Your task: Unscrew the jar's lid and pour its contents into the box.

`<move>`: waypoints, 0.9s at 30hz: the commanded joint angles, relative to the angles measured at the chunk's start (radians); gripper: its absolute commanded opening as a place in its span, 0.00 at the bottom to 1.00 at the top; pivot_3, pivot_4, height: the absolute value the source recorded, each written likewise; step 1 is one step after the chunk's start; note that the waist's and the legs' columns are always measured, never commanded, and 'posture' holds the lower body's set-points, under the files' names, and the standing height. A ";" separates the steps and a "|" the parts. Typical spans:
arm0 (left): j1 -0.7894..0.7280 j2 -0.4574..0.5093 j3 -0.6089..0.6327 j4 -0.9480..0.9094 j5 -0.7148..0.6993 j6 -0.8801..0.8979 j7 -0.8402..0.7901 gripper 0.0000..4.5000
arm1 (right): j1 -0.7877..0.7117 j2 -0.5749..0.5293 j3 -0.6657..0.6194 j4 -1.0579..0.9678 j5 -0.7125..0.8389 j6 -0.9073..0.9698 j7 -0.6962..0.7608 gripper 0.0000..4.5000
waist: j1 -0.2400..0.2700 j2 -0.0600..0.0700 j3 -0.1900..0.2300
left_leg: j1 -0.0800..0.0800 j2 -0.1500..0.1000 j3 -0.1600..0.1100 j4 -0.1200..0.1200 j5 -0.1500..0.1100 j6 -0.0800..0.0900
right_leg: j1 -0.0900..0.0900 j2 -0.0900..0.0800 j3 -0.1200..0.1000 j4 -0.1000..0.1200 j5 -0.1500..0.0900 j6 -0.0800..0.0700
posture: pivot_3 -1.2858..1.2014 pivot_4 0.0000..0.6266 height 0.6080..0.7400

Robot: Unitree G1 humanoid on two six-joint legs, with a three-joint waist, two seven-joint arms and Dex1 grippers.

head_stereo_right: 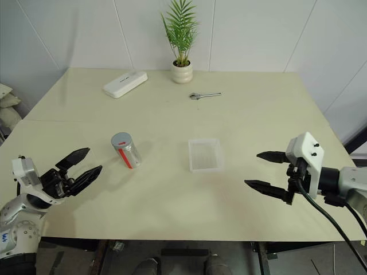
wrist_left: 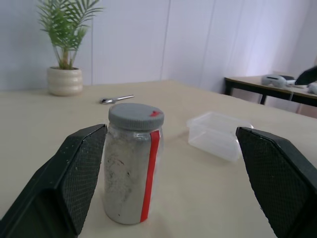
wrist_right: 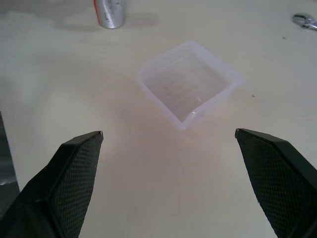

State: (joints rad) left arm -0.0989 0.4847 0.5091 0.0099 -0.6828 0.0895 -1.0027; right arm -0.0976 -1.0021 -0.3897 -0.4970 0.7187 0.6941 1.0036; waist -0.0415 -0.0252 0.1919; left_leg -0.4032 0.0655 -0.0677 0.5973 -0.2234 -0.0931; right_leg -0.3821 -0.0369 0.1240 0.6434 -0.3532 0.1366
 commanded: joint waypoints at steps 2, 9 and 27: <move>0.040 -0.054 -0.041 -0.136 0.056 -0.002 0.173 0.99 | -0.051 0.010 0.024 0.002 0.017 -0.042 0.022 1.00 | 0.005 0.000 0.000 | 0.000 0.000 0.000 0.001 0.000 0.000 | 0.001 0.000 0.000 -0.001 0.000 0.001 | 0.52 0.24 1.00; 0.060 -0.155 -0.116 -0.229 0.141 0.001 0.400 0.99 | -0.120 0.012 0.093 0.068 -0.011 -0.088 0.050 1.00 | 0.014 0.000 0.000 | 0.000 -0.001 0.002 0.003 0.000 0.000 | 0.005 0.000 0.004 -0.008 0.002 0.003 | 0.52 0.24 1.00; -0.048 -0.236 -0.258 -0.189 0.284 0.010 0.633 0.99 | -0.217 0.080 0.187 0.156 -0.084 -0.161 0.061 1.00 | 0.014 0.000 0.000 | 0.000 -0.001 0.003 0.003 -0.001 0.000 | 0.005 0.000 0.005 -0.010 0.005 0.007 | 0.52 0.24 1.00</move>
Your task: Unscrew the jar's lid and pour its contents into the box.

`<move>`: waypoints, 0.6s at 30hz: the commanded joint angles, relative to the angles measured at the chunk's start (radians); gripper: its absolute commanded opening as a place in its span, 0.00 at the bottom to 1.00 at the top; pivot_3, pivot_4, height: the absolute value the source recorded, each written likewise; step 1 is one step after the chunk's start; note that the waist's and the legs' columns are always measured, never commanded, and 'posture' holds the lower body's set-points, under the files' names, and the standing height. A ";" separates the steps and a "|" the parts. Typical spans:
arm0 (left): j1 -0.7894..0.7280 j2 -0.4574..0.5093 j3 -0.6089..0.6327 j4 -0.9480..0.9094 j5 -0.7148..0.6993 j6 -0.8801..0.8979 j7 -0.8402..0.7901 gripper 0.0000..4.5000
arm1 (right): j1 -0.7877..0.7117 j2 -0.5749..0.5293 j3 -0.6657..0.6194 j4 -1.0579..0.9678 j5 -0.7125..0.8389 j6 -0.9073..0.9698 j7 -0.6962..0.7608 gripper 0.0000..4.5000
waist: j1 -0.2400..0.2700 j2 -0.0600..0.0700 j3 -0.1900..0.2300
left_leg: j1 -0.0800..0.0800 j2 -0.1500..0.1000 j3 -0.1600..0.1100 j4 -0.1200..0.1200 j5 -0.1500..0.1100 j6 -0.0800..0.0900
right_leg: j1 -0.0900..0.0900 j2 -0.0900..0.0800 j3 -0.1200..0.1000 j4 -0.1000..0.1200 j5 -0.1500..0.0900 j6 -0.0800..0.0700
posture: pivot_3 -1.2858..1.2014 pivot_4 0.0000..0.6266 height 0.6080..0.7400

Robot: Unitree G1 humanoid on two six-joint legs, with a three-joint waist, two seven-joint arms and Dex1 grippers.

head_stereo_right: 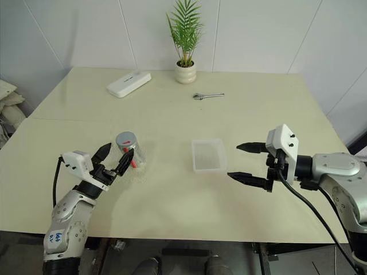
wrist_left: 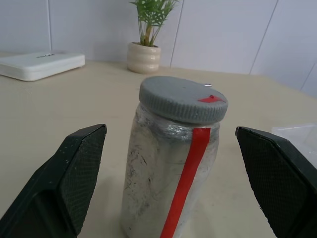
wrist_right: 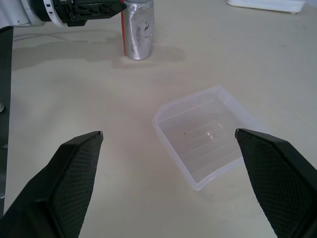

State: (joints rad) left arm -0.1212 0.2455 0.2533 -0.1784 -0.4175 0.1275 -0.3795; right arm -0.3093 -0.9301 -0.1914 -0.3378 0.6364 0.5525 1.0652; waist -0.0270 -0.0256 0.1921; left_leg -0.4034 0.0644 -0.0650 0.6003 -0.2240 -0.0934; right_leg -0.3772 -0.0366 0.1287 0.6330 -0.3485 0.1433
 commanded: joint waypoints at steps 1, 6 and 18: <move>-0.038 0.002 -0.011 0.015 0.028 -0.031 0.013 0.99 | -0.002 0.009 -0.012 0.001 -0.006 -0.025 0.000 1.00 | 0.000 0.000 0.000 | 0.000 0.000 0.000 0.000 0.000 0.000 | 0.000 0.000 0.000 0.000 0.000 0.000 | 0.52 0.24 1.00; -0.071 -0.005 -0.017 0.052 0.053 -0.045 0.036 0.99 | 0.003 0.013 -0.011 0.003 -0.018 -0.032 -0.001 1.00 | 0.000 0.000 0.000 | 0.000 0.000 0.000 0.000 0.000 0.000 | 0.000 0.000 0.001 -0.001 0.001 0.001 | 0.52 0.24 1.00; -0.097 -0.002 -0.044 0.073 0.057 -0.053 0.009 0.61 | 0.021 0.016 -0.029 -0.006 -0.022 -0.045 -0.003 1.00 | 0.000 0.000 0.000 | 0.000 0.000 0.001 0.000 0.000 0.000 | 0.000 0.000 0.001 -0.001 0.001 0.001 | 0.52 0.24 1.00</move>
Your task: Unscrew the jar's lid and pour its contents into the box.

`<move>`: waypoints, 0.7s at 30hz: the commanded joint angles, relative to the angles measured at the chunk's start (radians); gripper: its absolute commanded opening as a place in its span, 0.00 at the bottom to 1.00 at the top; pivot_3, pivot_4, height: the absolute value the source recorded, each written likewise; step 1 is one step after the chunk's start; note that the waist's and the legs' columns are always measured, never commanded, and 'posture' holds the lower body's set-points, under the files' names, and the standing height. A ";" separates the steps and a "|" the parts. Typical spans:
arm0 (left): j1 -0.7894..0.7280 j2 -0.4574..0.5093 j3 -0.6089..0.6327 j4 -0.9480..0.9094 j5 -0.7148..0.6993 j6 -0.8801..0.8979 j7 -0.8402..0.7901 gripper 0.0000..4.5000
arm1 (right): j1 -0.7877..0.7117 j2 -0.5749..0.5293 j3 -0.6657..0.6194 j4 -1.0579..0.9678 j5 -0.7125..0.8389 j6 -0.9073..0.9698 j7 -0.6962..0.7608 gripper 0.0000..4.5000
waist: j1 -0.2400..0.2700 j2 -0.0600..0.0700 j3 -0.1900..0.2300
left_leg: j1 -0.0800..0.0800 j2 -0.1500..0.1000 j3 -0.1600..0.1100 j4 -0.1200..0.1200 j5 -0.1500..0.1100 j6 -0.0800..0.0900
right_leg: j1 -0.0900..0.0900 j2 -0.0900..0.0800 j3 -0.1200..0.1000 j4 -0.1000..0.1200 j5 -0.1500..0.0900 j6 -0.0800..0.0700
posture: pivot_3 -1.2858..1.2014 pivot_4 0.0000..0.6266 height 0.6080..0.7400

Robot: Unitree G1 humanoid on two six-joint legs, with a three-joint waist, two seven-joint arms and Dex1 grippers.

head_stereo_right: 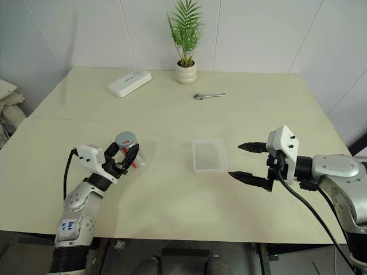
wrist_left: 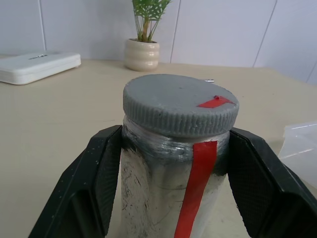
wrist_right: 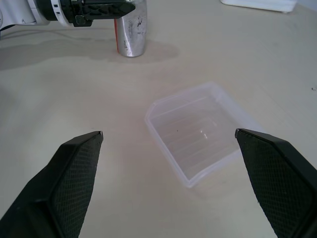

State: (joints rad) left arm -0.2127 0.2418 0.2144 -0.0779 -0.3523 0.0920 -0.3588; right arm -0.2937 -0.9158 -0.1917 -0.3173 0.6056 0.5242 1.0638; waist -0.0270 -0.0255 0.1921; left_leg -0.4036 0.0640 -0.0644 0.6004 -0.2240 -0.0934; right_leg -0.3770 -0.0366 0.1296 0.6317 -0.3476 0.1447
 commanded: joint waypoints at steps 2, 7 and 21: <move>-0.001 0.004 0.000 -0.032 -0.017 -0.014 -0.018 0.61 | 0.013 -0.002 -0.033 -0.037 0.014 -0.011 -0.002 1.00 | 0.000 0.000 0.000 | 0.000 0.000 0.000 0.000 0.000 0.000 | 0.000 0.000 0.000 0.000 0.000 0.000 | 0.52 0.24 1.00; 0.021 0.029 0.018 -0.043 -0.054 0.014 -0.057 0.61 | 0.032 0.005 -0.044 -0.086 0.033 0.011 -0.031 1.00 | -0.001 0.000 0.000 | 0.000 0.000 0.000 0.000 0.000 0.000 | 0.000 0.000 0.000 0.000 0.000 0.000 | 0.52 0.24 1.00; -0.138 0.299 -0.030 0.027 -0.282 0.247 -0.552 0.61 | -0.118 0.179 0.022 -0.254 0.020 0.168 -0.437 1.00 | -0.005 0.001 0.001 | 0.000 0.000 0.001 0.000 0.000 -0.001 | -0.001 0.000 0.000 0.000 0.001 -0.001 | 0.52 0.24 1.00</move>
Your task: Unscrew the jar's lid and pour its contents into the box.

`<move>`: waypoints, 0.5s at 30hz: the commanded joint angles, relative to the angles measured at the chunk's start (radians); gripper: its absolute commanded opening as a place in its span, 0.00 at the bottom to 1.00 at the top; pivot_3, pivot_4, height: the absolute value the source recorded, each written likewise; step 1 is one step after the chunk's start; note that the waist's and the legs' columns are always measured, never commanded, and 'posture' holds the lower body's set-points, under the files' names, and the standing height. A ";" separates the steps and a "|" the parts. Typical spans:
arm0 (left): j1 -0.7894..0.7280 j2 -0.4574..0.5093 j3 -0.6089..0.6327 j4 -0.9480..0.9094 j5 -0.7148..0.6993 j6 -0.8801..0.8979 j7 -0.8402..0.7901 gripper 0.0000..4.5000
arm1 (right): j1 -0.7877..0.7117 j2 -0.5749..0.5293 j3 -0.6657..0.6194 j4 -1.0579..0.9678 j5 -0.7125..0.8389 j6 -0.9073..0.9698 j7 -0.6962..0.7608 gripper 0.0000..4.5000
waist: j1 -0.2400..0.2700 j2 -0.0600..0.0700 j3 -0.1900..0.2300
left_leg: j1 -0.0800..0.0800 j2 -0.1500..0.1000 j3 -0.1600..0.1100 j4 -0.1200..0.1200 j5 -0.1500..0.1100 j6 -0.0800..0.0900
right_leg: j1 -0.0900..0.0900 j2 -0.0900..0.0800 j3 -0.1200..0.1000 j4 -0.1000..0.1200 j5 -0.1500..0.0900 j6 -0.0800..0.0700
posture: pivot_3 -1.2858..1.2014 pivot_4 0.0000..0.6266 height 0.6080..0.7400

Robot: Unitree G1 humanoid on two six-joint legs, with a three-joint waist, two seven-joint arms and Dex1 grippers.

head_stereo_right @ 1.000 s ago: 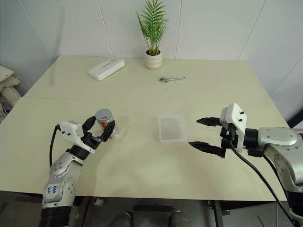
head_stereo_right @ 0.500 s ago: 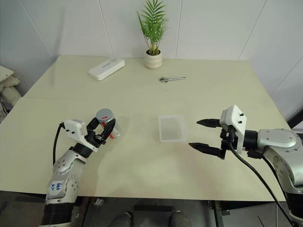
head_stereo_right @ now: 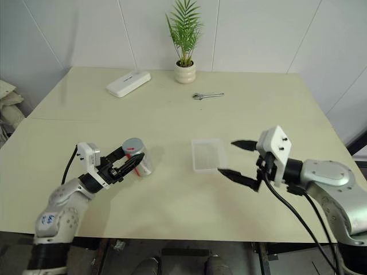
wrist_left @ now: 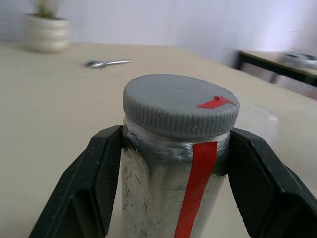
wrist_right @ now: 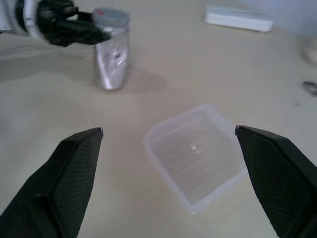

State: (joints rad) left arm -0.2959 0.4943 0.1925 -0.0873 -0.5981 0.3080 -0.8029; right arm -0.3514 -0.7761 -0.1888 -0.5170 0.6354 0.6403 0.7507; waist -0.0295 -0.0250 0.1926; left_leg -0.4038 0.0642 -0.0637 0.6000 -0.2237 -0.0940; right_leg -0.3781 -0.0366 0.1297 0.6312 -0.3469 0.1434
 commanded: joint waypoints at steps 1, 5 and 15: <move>-0.088 0.066 -0.017 0.065 -0.040 0.035 -0.158 0.61 | -0.093 0.060 0.035 -0.061 -0.012 0.089 -0.172 1.00 | -0.002 0.000 0.000 | 0.000 0.000 0.000 0.000 0.000 0.000 | 0.000 0.000 0.000 0.000 0.000 0.000 | 0.52 0.24 1.00; -0.257 0.109 -0.085 0.228 0.002 -0.010 -0.363 0.61 | -0.232 0.180 0.094 -0.089 0.017 0.257 -0.357 1.00 | -0.001 0.000 0.000 | -0.001 0.000 0.000 -0.002 0.000 0.000 | -0.003 0.000 0.000 0.001 0.000 -0.001 | 0.52 0.24 1.00; -0.545 -0.008 -0.149 0.576 0.090 -0.220 -0.590 0.61 | -0.449 0.480 0.139 -0.127 0.055 0.456 -0.632 1.00 | -0.001 0.000 0.000 | -0.018 0.001 -0.003 -0.004 0.004 -0.005 | -0.027 0.000 -0.004 0.018 -0.008 -0.007 | 0.52 0.24 1.00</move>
State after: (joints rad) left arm -0.8109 0.4894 0.0362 0.4647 -0.5180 0.1244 -1.3695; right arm -0.7804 -0.3102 -0.0424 -0.5926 0.6820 1.0798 0.1556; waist -0.0301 -0.0249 0.1927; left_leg -0.4231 0.0648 -0.0662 0.5961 -0.2185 -0.1009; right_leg -0.4071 -0.0367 0.1255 0.6512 -0.3552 0.1359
